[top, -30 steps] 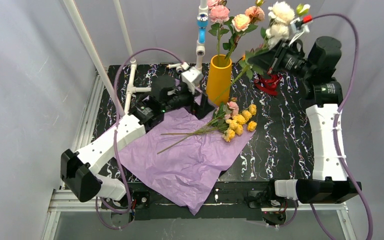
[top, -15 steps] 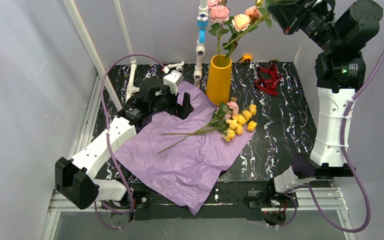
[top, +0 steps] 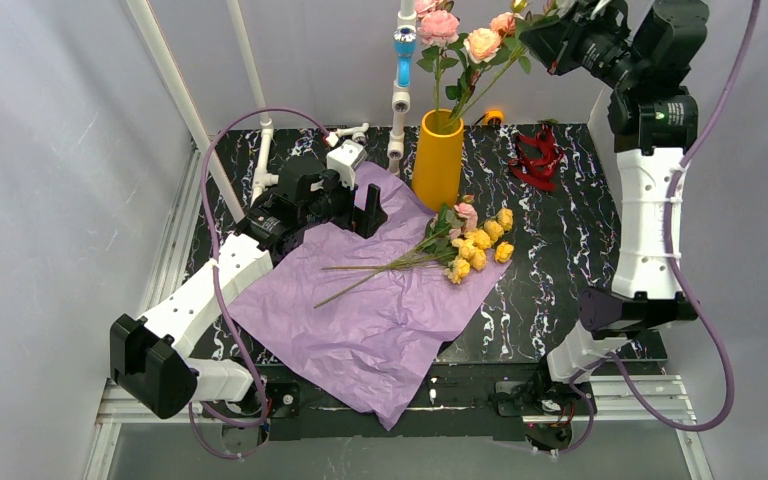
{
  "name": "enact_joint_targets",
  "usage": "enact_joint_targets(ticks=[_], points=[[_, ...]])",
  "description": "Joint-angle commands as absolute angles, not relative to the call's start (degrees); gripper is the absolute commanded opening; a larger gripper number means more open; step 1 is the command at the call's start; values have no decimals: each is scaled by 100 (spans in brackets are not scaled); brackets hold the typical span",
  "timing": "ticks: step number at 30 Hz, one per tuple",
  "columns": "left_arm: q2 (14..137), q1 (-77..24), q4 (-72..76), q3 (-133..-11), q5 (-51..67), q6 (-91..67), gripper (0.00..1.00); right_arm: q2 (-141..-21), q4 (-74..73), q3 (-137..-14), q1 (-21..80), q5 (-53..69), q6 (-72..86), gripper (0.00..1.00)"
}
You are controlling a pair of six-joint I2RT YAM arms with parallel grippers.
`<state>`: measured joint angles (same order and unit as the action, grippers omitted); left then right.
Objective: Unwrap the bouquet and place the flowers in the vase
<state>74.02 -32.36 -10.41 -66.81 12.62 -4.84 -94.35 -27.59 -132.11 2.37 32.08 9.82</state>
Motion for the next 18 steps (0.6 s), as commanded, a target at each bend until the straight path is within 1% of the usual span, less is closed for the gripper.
enact_joint_targets(ticks=[1, 15, 16, 18], points=[[7221, -3226, -976, -6633, 1315, -414, 98, -9665, -2817, -13276, 402, 3120, 532, 1], [7494, -3226, -949, -6627, 1584, -304, 98, -10625, -3275, -13378, 1360, 2860, -312, 1], [7519, -3226, -968, -6628, 1598, -289, 98, -10690, -3308, -13365, 1415, 2805, -357, 5], [7563, -3226, -1010, -6618, 1627, -257, 98, -10793, -3315, -13340, 1501, 2691, -375, 19]])
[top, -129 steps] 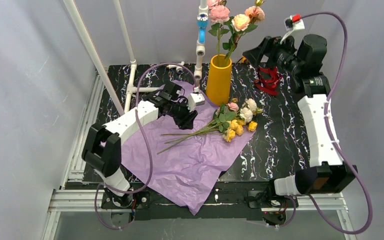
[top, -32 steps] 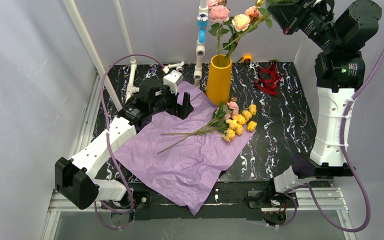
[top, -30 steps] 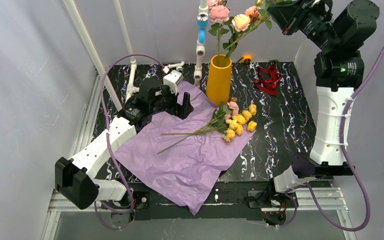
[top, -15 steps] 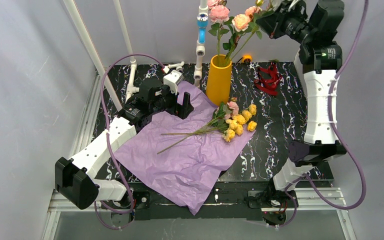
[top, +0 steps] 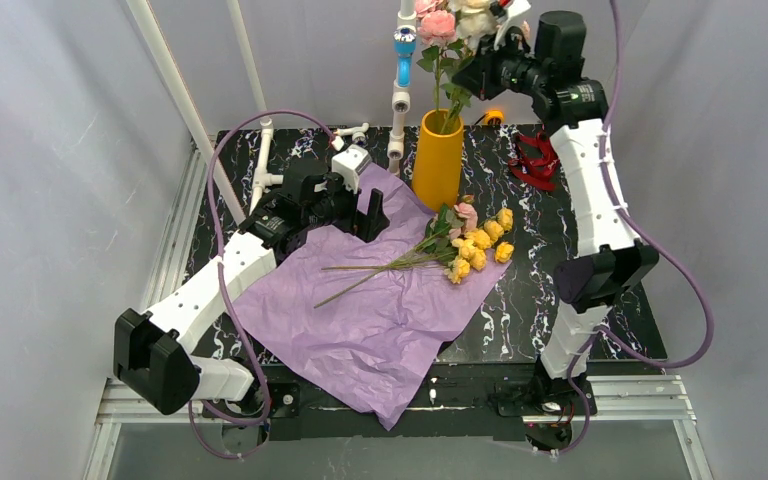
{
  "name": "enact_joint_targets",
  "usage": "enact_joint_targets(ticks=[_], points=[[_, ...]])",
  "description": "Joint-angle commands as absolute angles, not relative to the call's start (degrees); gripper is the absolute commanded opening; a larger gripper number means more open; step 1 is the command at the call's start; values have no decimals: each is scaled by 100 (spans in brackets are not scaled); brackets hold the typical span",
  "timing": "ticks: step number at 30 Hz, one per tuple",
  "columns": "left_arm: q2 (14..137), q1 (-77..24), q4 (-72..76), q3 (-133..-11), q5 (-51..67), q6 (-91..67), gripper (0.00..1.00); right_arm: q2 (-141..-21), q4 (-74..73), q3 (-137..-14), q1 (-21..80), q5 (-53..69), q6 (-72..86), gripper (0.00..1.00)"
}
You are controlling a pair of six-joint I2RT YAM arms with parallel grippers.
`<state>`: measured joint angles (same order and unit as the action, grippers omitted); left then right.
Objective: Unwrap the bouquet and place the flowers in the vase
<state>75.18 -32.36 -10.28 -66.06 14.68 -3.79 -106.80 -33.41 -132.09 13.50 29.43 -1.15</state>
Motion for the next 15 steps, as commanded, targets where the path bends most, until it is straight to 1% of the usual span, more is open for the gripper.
enact_joint_targets(ticks=[1, 4, 7, 9, 11, 15], points=[[7581, -3226, -1035, -6602, 1667, -209, 98, -10839, -3307, -13353, 1529, 2663, -362, 25], [7587, -3227, -1063, -6501, 1758, -44, 98, -10938, -3266, -13404, 1564, 2553, -206, 43], [7563, -3226, -1055, -6354, 1748, 297, 98, -10892, -3286, -13368, 1564, 2340, -158, 66], [7576, -3226, -1106, -6317, 1751, 421, 98, -10778, -3271, -13234, 1549, 2218, -105, 77], [7578, -3226, -1145, -6282, 1829, 545, 98, -10568, -3187, -12989, 1516, 2217, -47, 86], [7575, -3227, -1160, -6134, 2201, 1011, 98, -9938, -2923, -12265, 1421, 2368, 261, 95]])
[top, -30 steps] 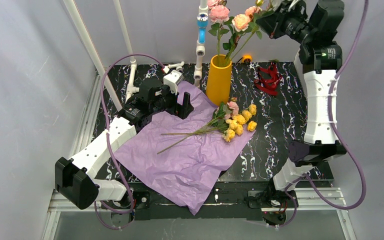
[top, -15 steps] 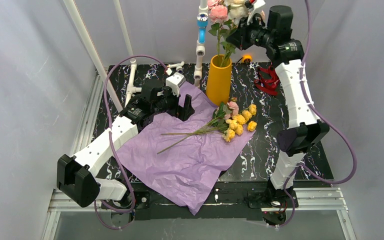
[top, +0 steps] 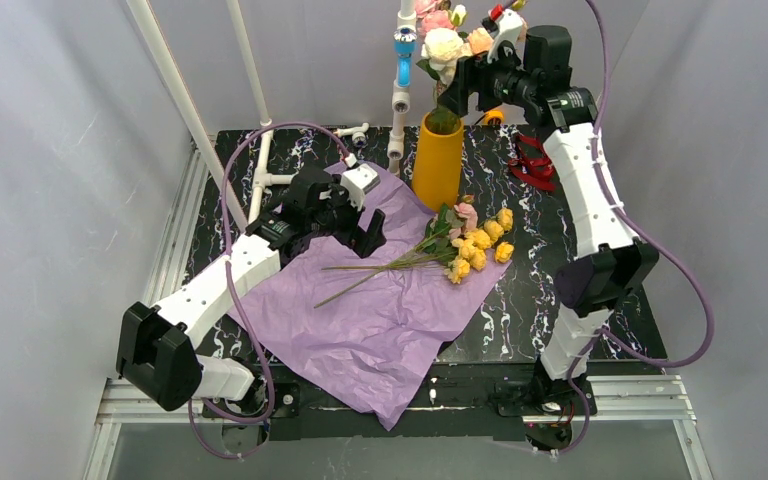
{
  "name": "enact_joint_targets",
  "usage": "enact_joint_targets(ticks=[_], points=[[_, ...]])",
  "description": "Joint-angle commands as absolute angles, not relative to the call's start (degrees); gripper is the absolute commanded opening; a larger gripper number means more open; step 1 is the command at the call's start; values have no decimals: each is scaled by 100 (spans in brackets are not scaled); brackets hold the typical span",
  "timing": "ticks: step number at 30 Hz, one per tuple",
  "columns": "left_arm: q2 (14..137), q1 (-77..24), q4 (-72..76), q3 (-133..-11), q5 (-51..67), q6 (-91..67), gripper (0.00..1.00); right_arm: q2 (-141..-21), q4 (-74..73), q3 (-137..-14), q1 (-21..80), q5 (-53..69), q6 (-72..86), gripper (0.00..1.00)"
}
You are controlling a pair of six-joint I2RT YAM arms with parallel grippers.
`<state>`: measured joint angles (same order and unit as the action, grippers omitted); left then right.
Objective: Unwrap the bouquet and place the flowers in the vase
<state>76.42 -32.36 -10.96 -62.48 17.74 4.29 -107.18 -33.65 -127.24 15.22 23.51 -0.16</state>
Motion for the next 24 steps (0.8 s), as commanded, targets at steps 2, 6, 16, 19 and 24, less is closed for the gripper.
enact_joint_targets(ticks=[2, 6, 16, 19, 24], points=[[7575, -3226, -1172, -6062, 2472, 1361, 98, -9656, -2848, -11978, 1367, 2406, 352, 98], [7750, -3226, -1479, -6073, 3220, 2309, 94, -9060, -2760, -11397, 1192, 2392, 535, 98], [8734, -3287, -2139, -6434, 3523, 3961, 59, -7691, -3057, -10034, 718, 2233, 704, 98], [9123, -3296, -2177, -6671, 3412, 4010, 52, -7326, -3152, -9555, 704, 2173, 778, 98], [9684, -3416, -2257, -6930, 3039, 4227, 46, -6889, -3222, -9059, 703, 2114, 969, 98]])
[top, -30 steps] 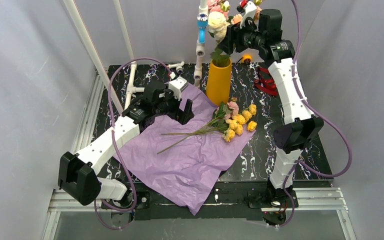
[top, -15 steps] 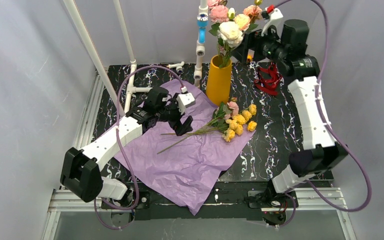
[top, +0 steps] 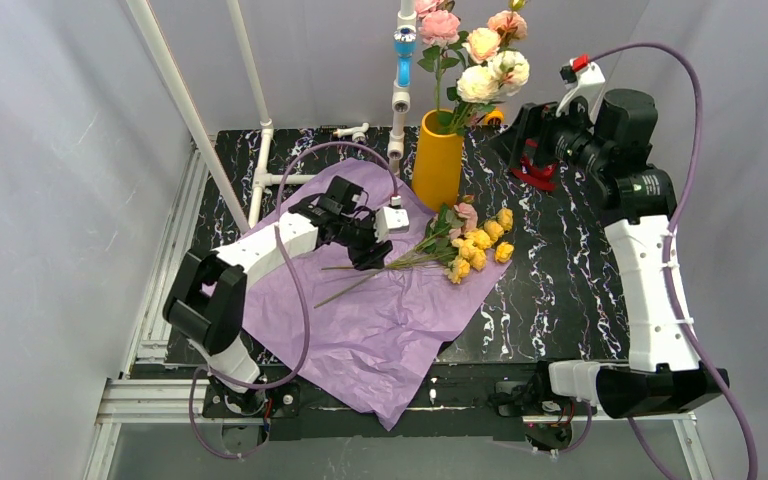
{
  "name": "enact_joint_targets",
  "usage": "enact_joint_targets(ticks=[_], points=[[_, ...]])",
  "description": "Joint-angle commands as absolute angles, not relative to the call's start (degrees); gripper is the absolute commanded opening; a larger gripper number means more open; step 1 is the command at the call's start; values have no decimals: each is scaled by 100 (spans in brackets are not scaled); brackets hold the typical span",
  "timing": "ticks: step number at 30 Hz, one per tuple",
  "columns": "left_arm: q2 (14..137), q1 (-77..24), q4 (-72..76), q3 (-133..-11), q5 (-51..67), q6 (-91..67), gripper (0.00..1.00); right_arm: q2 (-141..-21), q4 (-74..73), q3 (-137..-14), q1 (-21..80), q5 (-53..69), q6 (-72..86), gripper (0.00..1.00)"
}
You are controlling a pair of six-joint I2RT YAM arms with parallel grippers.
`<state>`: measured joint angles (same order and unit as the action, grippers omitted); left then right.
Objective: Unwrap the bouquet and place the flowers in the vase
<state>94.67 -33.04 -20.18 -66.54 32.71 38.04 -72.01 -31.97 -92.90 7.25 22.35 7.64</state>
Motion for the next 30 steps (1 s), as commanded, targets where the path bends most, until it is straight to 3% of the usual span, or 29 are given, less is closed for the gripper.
enact_joint_targets(ticks=[1, 15, 18, 26, 30], points=[[9760, -3437, -2316, -6956, 2954, 4336, 46, -6856, -3242, -9023, 703, 2090, 975, 98], [10087, -3305, -3471, -7017, 2070, 5628, 43, -6828, -3378, -9125, 703, 2090, 1067, 98], [10238, -3304, -3475, -6994, 1866, 5746, 36, -6752, -3384, -8981, 701, 2115, 1173, 98], [9916, -3348, -3602, -7286, 1497, 5408, 0, -6575, -3543, -8812, 702, 2067, 1163, 98], [9046, -3344, -3894, -7266, 1949, 4994, 0, -6209, -3577, -8357, 694, 2151, 1261, 98]])
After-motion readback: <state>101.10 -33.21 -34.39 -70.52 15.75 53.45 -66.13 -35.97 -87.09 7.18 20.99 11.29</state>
